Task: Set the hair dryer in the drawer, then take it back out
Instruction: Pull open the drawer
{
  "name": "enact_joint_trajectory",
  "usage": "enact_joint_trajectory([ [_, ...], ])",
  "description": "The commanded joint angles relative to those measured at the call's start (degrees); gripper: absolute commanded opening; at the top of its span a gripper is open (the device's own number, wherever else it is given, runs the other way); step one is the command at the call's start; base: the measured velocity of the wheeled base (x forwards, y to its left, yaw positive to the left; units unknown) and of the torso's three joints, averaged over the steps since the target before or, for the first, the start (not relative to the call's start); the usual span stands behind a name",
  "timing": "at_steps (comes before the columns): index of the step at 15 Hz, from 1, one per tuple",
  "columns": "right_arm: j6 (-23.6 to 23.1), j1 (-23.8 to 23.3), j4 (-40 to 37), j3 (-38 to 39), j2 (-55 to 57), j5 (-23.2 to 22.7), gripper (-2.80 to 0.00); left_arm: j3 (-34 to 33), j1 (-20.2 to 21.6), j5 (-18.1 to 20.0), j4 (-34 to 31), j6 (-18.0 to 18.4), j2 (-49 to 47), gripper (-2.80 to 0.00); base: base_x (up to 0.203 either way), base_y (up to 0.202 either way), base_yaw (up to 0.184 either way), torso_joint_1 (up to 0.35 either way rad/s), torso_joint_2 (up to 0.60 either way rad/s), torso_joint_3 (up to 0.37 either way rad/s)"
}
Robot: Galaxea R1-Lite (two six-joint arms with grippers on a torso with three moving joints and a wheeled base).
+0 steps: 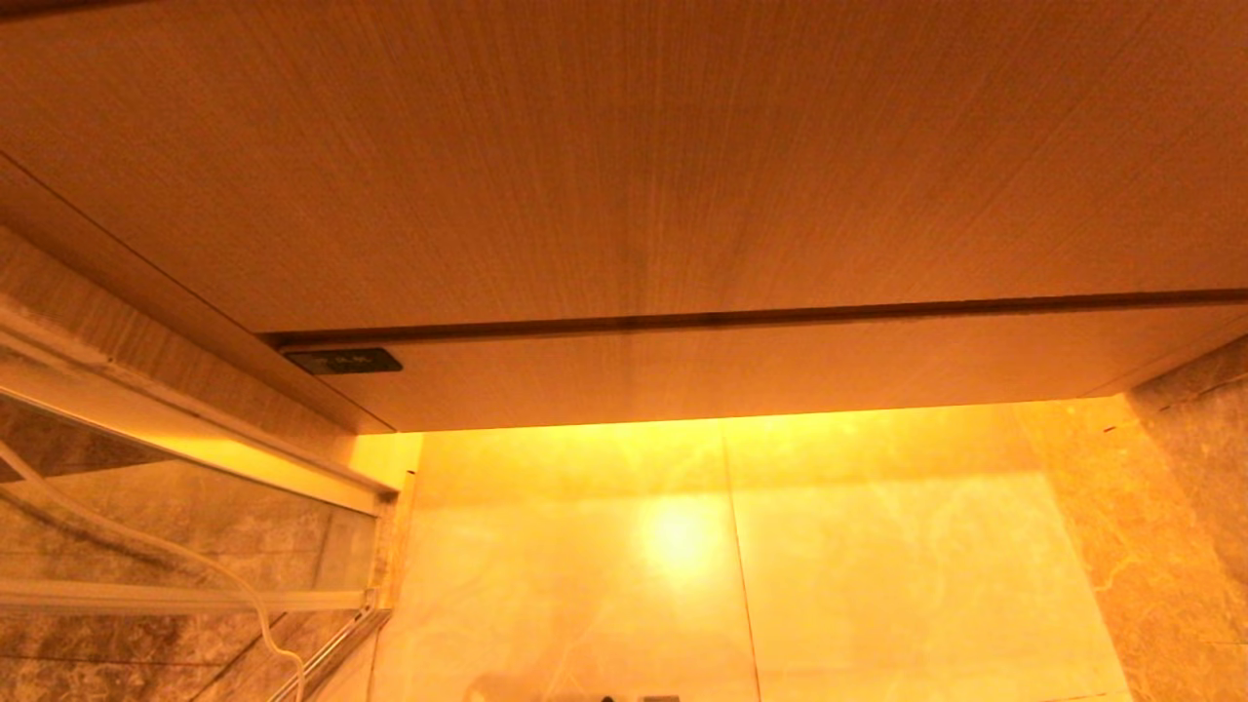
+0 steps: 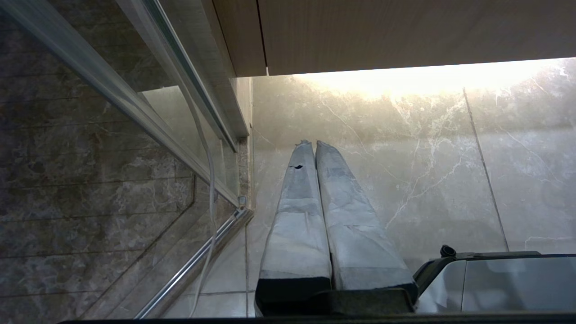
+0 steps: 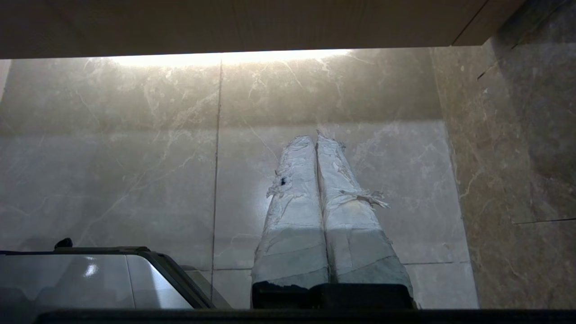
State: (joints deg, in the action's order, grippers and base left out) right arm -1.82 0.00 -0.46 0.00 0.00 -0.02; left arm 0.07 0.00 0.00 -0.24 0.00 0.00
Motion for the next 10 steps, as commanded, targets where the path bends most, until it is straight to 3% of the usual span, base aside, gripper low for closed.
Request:
enact_joint_trajectory([
  [1,0.0,0.0,0.0,0.0,0.0,0.0,-2.8,0.0,0.0,0.0,0.0,0.0,0.1,-2.8,0.0,0.0,0.0,0.0,0.0,0.0],
  [10,-1.3,0.0,0.6,-0.6,0.0,-0.4,-2.8,0.0,0.0,0.0,0.0,-0.1,0.1,-2.8,0.0,0.0,0.0,0.0,0.0,0.0],
])
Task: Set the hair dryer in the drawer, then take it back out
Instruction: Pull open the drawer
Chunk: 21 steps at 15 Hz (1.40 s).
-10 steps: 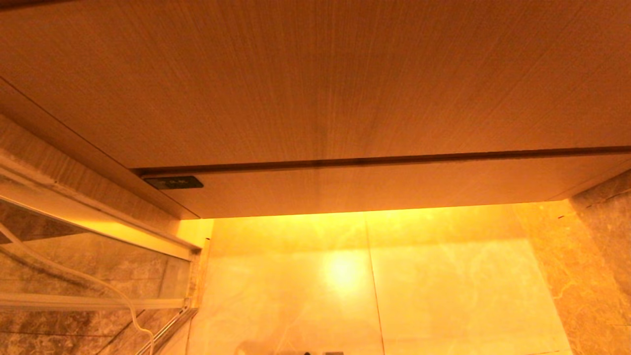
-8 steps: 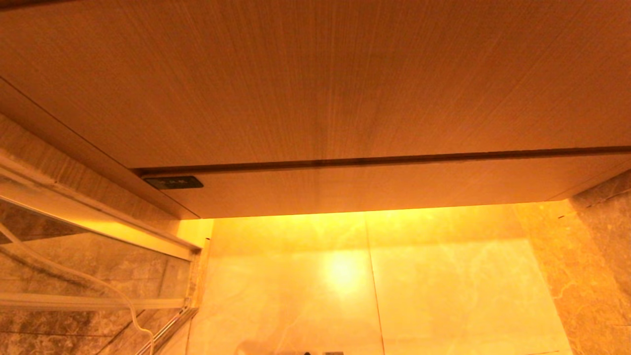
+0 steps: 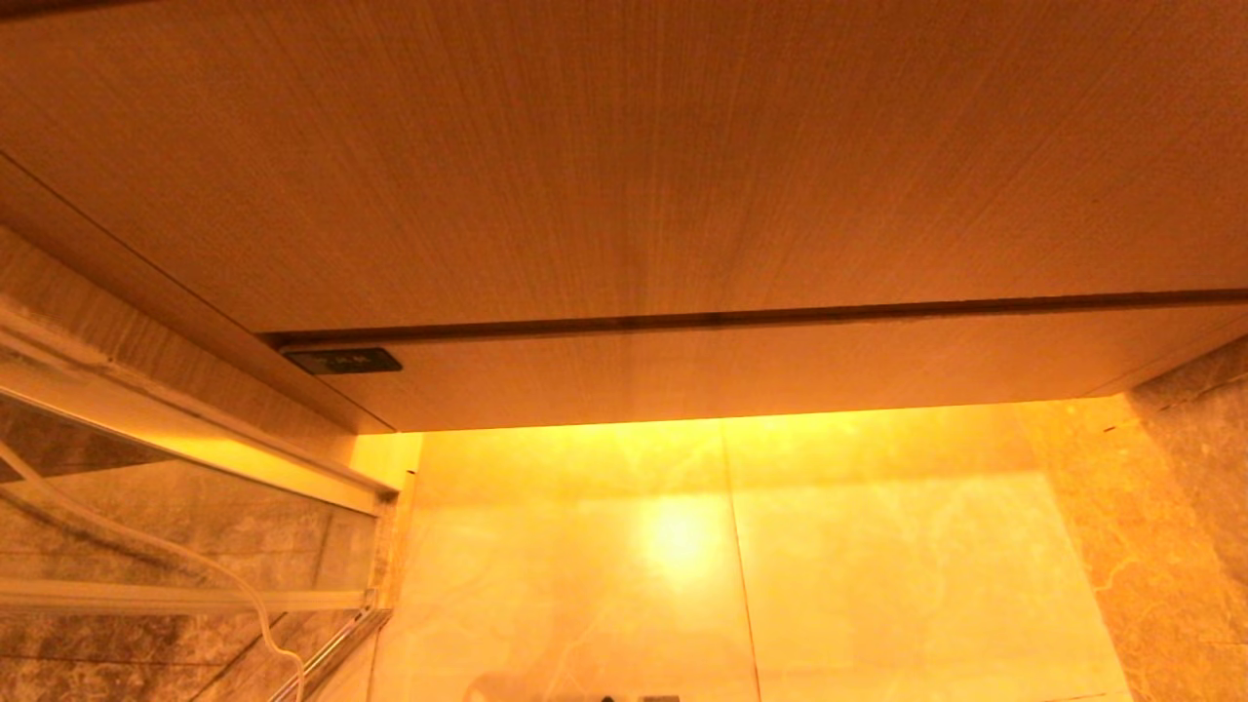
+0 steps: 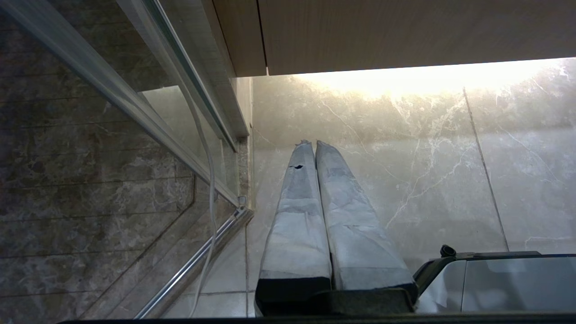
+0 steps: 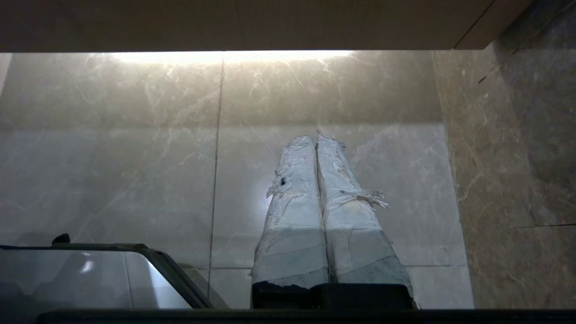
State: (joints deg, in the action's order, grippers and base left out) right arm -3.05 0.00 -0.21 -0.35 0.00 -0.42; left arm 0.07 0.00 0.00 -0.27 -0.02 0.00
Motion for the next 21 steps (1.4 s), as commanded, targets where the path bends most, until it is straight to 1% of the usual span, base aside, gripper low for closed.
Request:
enact_joint_trajectory([
  [1,-0.2,0.0,-0.3,-2.1,0.1,-0.6,-2.8,0.0,0.0,0.0,0.0,0.0,0.1,-2.8,0.0,0.0,0.0,0.0,0.0,0.0],
  [3,-0.2,0.0,-3.9,-10.2,1.3,-1.9,-2.8,-0.1,0.0,0.0,0.0,0.0,0.0,-2.8,0.0,0.0,0.0,0.0,0.0,0.0],
  [4,-0.3,0.0,-7.8,-15.9,2.5,-2.2,-2.8,0.0,0.0,0.0,0.0,0.0,0.1,-2.8,0.0,0.0,0.0,0.0,0.0,0.0],
  [6,-1.2,0.0,-20.8,-32.1,6.9,-2.9,-2.8,0.0,0.0,0.0,0.0,0.0,0.0,-2.8,0.0,0.0,0.0,0.0,0.0,0.0],
  [7,-1.8,0.0,-27.8,-39.1,10.4,-3.3,-2.8,0.0,0.0,0.0,0.0,0.0,0.1,-2.8,0.0,0.0,0.0,0.0,0.0,0.0],
  [8,-2.3,0.0,-33.0,-44.5,15.9,-4.1,-2.8,0.0,0.0,0.0,0.0,0.0,0.1,-2.8,0.0,0.0,0.0,0.0,0.0,0.0],
  [10,-3.8,0.0,-38.1,-50.2,27.4,-7.7,-2.8,0.0,0.0,0.0,0.0,-0.1,0.1,-2.8,0.0,0.0,0.0,0.0,0.0,0.0],
  [13,-6.1,0.3,-41.8,-57.2,42.7,-12.4,-2.8,-0.1,0.0,0.0,0.0,0.0,0.1,-2.8,0.0,0.0,0.0,0.0,0.0,0.0],
  [15,-7.4,2.2,-43.3,-60.7,50.5,-14.2,-2.8,0.0,0.0,0.0,0.0,0.0,0.1,-2.8,0.0,0.0,0.0,0.0,0.0,0.0],
  [17,-8.6,4.7,-43.5,-62.5,57.2,-14.9,-2.8,0.0,0.0,0.0,0.0,0.0,0.1,-2.8,0.0,0.0,0.0,0.0,0.0,0.0],
  [19,-11.2,7.0,-42.2,-63.9,65.3,-15.2,-2.8,0.0,0.0,0.0,0.0,0.0,0.1,-2.8,0.0,0.0,0.0,0.0,0.0,0.0],
  [20,-12.4,8.4,-39.8,-64.3,68.8,-15.3,-2.8,-0.1,0.0,0.0,0.0,0.0,0.1,-2.8,0.0,0.0,0.0,0.0,0.0,0.0],
  [21,-13.2,10.2,-36.1,-64.1,71.7,-15.4,-2.59,-0.1,0.0,0.0,0.0,-0.1,0.0,-2.8,0.0,0.0,0.0,0.0,0.0,0.0],
])
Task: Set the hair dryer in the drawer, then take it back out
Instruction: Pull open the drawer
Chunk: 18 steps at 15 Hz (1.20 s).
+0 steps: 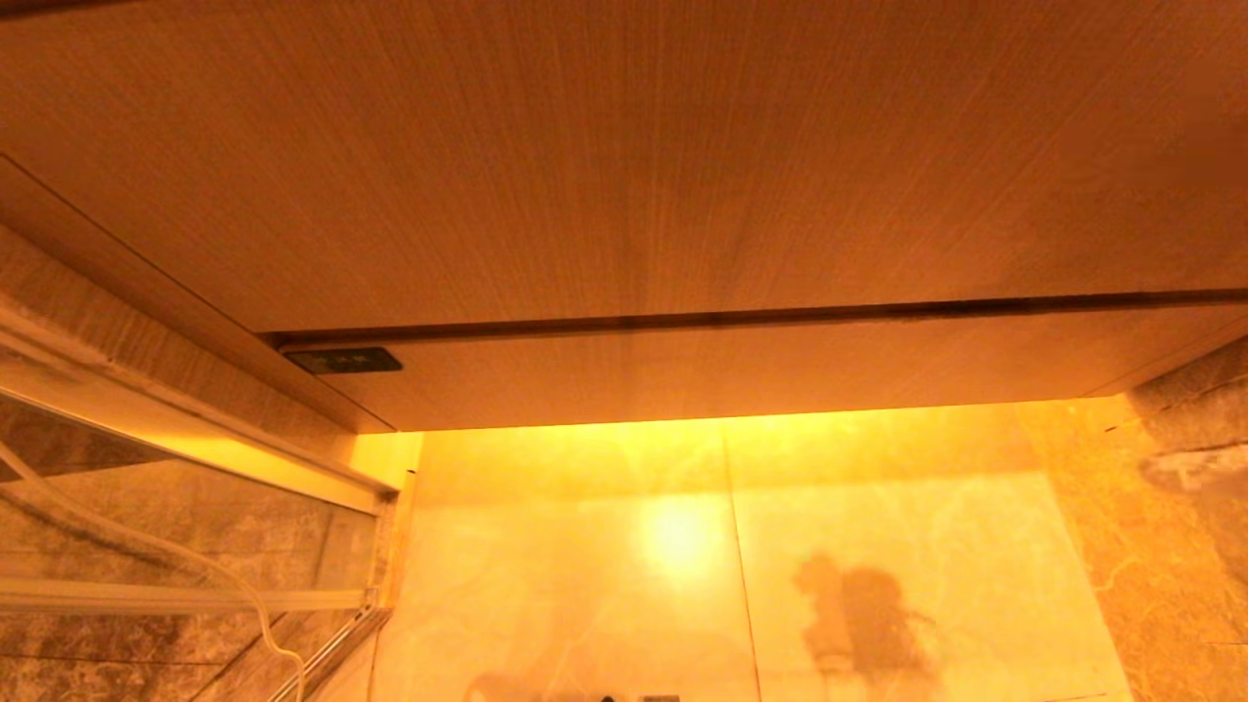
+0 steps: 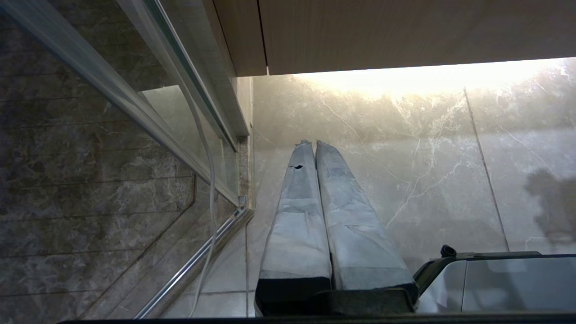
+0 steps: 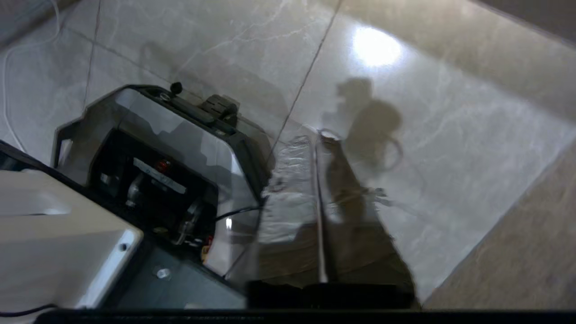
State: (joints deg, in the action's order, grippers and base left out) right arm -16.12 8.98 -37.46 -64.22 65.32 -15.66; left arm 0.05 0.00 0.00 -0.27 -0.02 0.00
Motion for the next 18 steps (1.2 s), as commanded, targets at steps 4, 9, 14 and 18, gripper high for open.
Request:
enact_joint_trajectory([
  [4,-12.7,3.9,7.4,2.1,14.0,0.6,0.0,0.0,0.0,0.0,0.0,0.0,0.1,-2.8,0.0,0.0,0.0,0.0,0.0,0.0],
  [9,-39.5,3.6,17.3,8.3,16.6,1.2,0.0,0.0,0.0,0.0,0.0,0.0,0.1,-2.8,0.0,0.0,0.0,0.0,0.0,0.0],
  [14,-53.1,3.5,49.2,20.0,17.1,1.1,0.0,0.0,0.0,0.0,0.0,-0.1,0.1,-2.8,0.0,0.0,0.0,0.0,0.0,0.0],
  [18,-57.8,3.3,62.3,24.3,20.2,0.2,0.0,0.0,0.0,0.0,0.0,0.0,0.1,-2.8,0.0,0.0,0.0,0.0,0.0,0.0],
])
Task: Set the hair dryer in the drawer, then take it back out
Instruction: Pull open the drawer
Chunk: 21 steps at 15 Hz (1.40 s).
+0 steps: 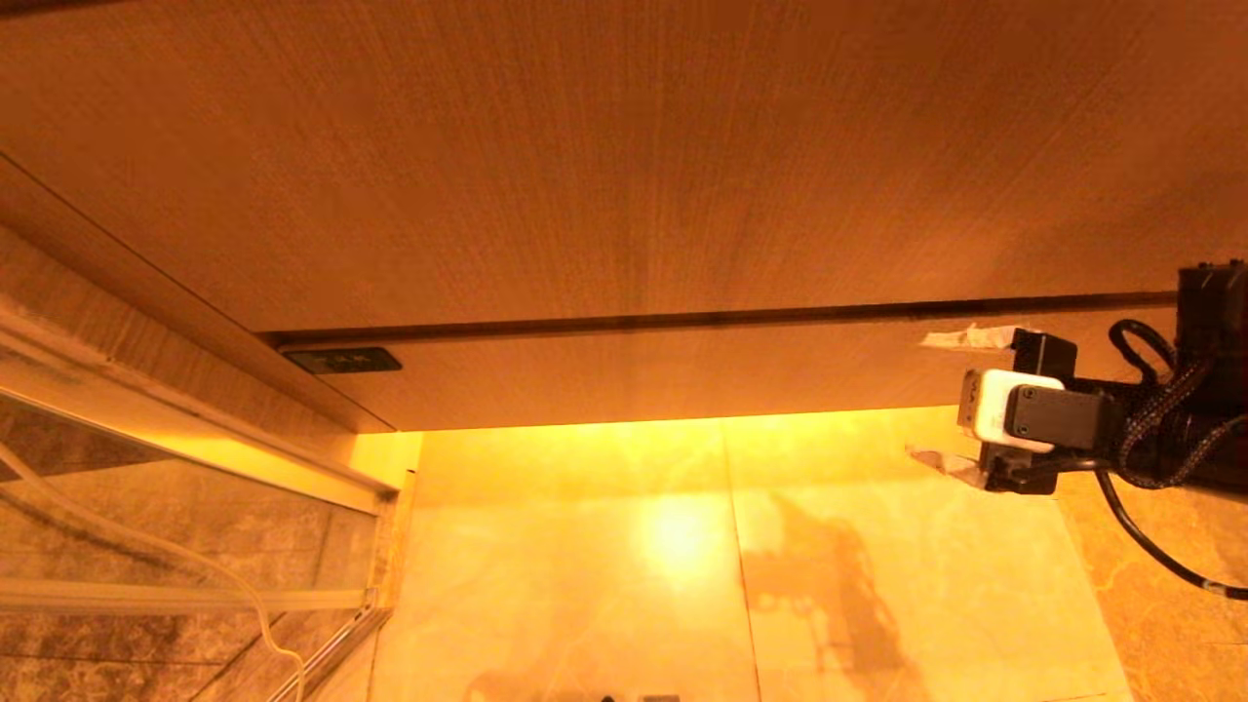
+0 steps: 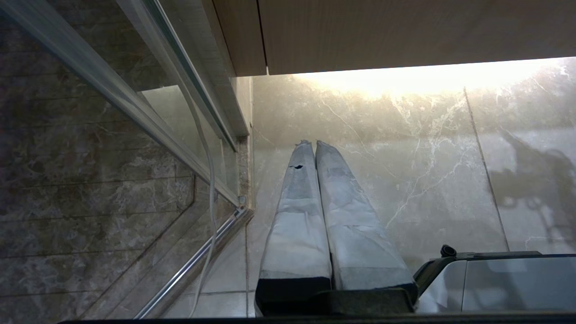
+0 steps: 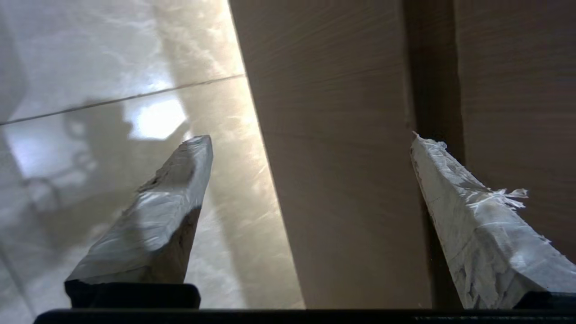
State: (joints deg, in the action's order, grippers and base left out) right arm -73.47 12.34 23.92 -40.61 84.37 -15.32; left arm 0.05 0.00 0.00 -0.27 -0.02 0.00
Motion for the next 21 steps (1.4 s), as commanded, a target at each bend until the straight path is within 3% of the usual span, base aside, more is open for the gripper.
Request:
enact_joint_trajectory([
  [1,-0.4,0.0,1.4,0.7,1.7,-0.2,0.0,0.0,0.0,0.0,0.0,0.0,0.1,-2.8,0.0,0.0,0.0,0.0,0.0,0.0],
  [15,1.7,-1.5,15.4,-2.9,12.3,0.0,0.0,0.0,0.0,0.0,0.0,0.0,0.1,-2.8,0.0,0.0,0.0,0.0,0.0,0.0],
  [21,1.7,-2.5,15.9,-4.5,15.9,0.3,0.0,0.0,0.0,0.0,0.0,0.0,0.1,-2.8,0.0,0.0,0.0,0.0,0.0,0.0],
])
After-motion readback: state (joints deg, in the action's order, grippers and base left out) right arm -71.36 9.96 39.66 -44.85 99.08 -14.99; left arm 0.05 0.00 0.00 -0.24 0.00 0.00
